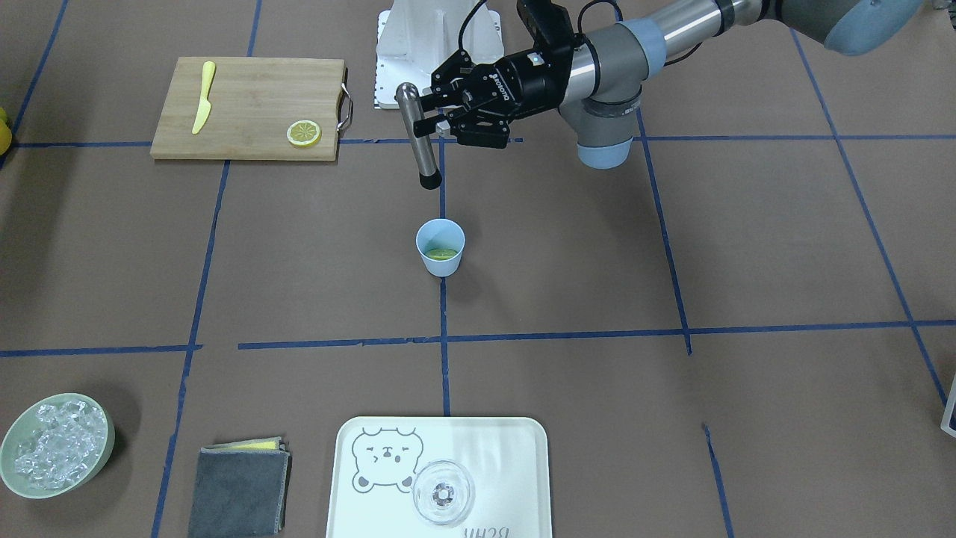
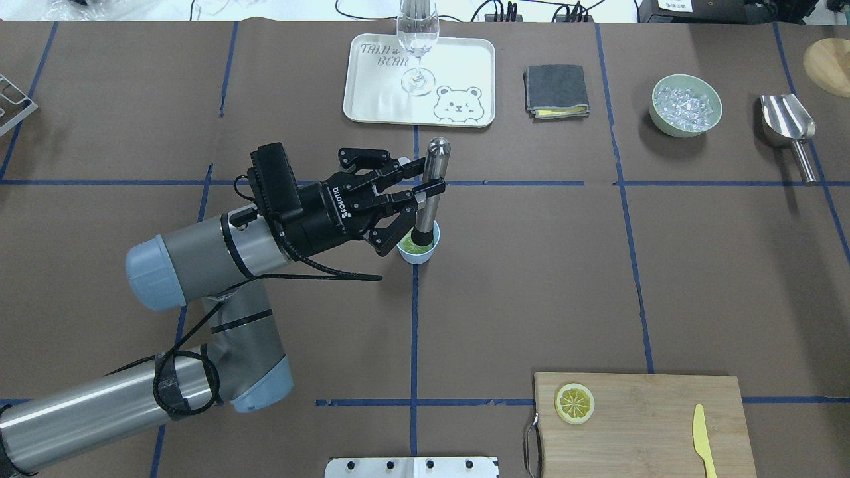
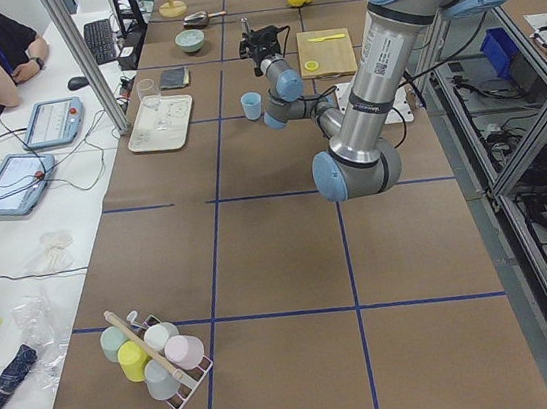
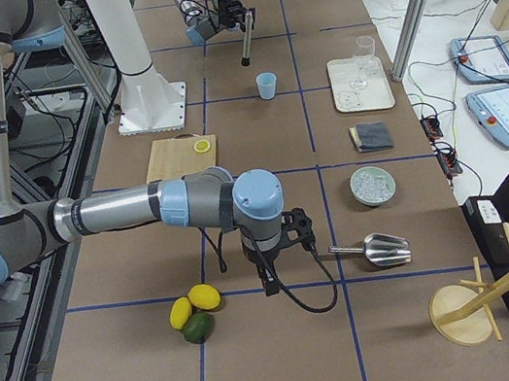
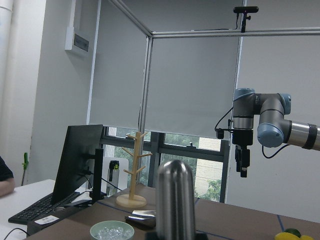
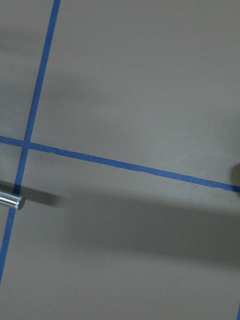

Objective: Squeeze lemon into cup
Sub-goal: 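Press the muddler down onto the lemon slice in the cup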

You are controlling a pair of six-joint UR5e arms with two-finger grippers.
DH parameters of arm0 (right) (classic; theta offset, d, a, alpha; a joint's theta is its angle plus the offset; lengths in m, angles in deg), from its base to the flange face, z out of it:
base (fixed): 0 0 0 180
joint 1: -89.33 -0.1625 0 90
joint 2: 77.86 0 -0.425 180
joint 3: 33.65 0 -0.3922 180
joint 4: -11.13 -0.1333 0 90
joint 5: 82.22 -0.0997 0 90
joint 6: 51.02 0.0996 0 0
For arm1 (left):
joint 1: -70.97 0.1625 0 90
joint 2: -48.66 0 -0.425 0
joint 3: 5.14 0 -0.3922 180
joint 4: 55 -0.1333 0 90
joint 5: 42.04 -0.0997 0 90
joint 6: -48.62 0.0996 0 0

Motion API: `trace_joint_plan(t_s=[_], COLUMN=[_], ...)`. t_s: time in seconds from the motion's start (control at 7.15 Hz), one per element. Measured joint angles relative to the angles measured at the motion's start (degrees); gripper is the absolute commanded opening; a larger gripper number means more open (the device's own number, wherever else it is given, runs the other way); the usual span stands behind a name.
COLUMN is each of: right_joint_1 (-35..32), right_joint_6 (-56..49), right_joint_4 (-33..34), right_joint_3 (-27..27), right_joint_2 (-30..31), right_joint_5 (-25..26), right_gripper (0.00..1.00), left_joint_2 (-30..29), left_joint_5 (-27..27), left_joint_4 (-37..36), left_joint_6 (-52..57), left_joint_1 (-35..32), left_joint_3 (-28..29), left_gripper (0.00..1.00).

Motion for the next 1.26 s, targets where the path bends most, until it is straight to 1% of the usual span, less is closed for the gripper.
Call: trace_joint_plan(t_s=[0.14,0.42,1.26], right_joint_1=[0.0,0.0,0.0], right_joint_6=[0.0,0.1,0.1], right_joint_4=[-0.2,-0.3,-0.4], right_joint_3=[0.0,0.0,-0.8], right_joint_2=[-0.1,-0.2,-1.2], right_joint_5=[0.0,0.0,0.2], right_gripper=[1.00,1.00,1.00], left_joint_2=[-0.5,-1.0,-2.2], left_joint_5=[-0.4,-1.3,-3.4], left_joint_4=[1.3,2.3,2.0], left_joint_6=[0.2,0.3,0.2], left_joint_1=[0.0,0.3,0.3], left_joint_3=[2.7,6.0,10.0], left_gripper=[0.00,0.00,0.00])
